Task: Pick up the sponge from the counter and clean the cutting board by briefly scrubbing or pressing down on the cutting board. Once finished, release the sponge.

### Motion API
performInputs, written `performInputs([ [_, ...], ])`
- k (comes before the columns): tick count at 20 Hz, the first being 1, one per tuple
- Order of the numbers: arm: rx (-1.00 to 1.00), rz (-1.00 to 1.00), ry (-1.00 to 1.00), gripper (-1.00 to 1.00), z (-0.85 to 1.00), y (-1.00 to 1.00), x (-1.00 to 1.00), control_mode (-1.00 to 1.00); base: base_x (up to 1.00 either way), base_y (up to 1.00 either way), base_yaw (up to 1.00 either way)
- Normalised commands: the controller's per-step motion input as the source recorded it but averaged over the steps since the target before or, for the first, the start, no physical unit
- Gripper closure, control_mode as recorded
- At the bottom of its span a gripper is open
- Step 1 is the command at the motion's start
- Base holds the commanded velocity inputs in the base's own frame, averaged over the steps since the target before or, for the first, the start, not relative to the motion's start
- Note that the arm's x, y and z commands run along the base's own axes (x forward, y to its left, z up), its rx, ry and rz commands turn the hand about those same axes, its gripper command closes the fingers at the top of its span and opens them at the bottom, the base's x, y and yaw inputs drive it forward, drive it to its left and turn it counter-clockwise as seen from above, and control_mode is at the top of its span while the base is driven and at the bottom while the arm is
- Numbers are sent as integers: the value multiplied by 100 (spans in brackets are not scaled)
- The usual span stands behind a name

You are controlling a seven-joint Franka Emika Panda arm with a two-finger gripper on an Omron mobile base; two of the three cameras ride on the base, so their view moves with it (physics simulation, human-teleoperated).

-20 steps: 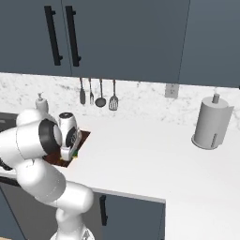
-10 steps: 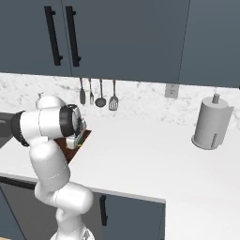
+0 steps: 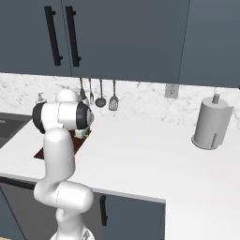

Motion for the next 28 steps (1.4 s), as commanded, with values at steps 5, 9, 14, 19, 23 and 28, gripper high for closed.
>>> performInputs([
  [5, 0, -7, 0, 100, -22, 27, 36, -100, 0, 0, 0],
  [9, 0, -11, 0, 100, -36, 58, -1, -100, 0, 0, 0],
  [14, 0, -14, 0, 100, -35, 72, -24, -100, 0, 0, 0],
  [19, 0, -15, -1, 100, 0, 80, -7, -100, 0, 0, 0],
  [23, 0, -16, 0, 100, -3, 89, 0, -100, 0, 0, 0],
  [28, 0, -14, 0, 100, -17, 74, -22, -100, 0, 0, 0],
])
